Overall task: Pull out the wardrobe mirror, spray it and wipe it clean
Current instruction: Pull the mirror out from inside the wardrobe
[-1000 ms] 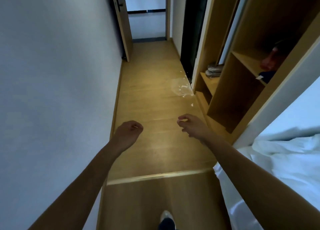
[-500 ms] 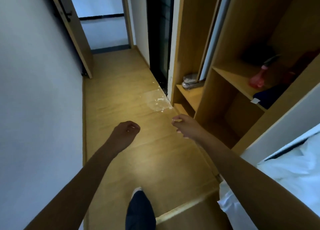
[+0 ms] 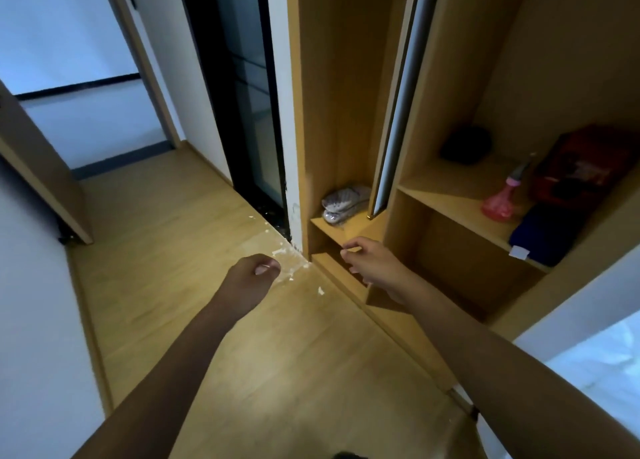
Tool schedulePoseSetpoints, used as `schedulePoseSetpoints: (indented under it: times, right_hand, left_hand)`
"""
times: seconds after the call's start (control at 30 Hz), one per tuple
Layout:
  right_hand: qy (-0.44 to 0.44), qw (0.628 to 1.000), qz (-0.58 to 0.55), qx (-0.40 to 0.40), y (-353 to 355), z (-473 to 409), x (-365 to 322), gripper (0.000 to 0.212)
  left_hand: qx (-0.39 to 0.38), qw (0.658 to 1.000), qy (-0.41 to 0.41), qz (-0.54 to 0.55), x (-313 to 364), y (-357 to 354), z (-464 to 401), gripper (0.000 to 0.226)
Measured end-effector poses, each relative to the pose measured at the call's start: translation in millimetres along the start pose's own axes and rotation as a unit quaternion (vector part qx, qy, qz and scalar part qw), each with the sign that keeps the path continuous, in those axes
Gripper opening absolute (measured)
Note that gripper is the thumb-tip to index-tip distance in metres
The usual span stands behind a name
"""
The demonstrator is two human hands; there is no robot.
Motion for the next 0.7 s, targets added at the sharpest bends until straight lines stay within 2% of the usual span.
schedulePoseSetpoints:
  times: [0.3,0.53,0.7]
  right_hand:
    - [-0.016,0.999,0.002,0.05,5.3,-114.6,3.8,0.03]
    - [-0.003,0.994,-0.021,0.105,35.2,-237.4,-8.9,0.027]
    - [-0.004,0.987,-0.01,0.159,72.1,-294.7,-20.1,0.03]
  left_hand:
    - [-0.049,0.999,-0.017,0.004,34.0,1.9,-113.8,0.013]
    - [-0.07,0.996,-0.061,-0.012,116.0,8.0,-228.9,0.014]
    - [-0.101,0.99,-0.09,-0.036,169.4,2.7,-298.5,0.016]
Point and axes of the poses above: each hand's wrist, its own z-axis away from the middle knuckle, its own y-axis out of the back of the hand, x = y × z, the point moved 9 cm from there along -z, towards the middle knuckle, and after that the axes turned 15 degrees about y, right-handed, at the moved point
